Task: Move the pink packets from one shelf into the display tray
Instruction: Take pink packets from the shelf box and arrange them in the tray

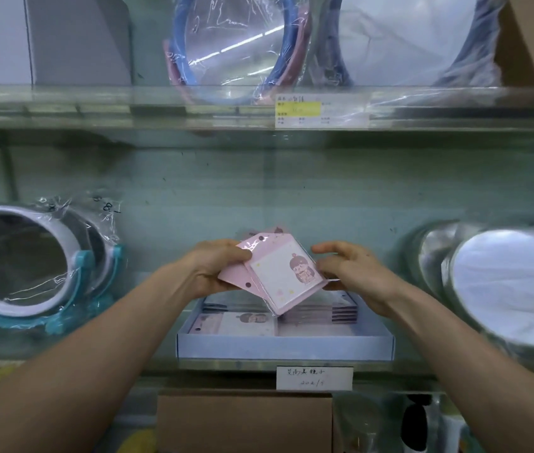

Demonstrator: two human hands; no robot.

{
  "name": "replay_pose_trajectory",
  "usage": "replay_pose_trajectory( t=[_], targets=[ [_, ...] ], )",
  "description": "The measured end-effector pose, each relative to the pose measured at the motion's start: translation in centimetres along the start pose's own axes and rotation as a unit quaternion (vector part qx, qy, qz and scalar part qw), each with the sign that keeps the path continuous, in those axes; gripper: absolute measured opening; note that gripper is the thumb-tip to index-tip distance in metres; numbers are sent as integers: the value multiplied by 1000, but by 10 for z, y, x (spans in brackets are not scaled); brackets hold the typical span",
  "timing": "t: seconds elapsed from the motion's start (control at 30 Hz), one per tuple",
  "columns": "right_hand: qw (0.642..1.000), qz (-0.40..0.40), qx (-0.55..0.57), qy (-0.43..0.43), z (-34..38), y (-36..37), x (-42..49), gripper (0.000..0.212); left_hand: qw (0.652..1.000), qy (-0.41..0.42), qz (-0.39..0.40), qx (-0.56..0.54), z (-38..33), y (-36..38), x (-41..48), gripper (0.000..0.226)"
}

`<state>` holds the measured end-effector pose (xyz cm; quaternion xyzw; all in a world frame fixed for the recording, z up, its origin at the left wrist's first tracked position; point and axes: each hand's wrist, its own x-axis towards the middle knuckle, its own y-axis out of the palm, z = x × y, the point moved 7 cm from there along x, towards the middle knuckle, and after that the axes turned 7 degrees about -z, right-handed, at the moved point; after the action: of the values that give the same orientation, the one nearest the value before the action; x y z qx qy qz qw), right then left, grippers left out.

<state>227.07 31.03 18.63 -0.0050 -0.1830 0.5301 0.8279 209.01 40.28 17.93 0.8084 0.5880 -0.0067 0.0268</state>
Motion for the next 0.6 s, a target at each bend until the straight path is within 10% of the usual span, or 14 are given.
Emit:
replay_pose_trajectory(
  t=[0.2,0.33,0.6],
  targets=[
    [988,67,-112,-85,16,6,-7,60,1000,2,2,-2,-1,3,3,15],
    [820,19,-461,-338,33,10,-26,60,1000,-8,25,-7,3,3,7,11],
    [782,9,-394,-482,49,20,-53,36,999,-5,26,38,5,16,5,17]
  ],
)
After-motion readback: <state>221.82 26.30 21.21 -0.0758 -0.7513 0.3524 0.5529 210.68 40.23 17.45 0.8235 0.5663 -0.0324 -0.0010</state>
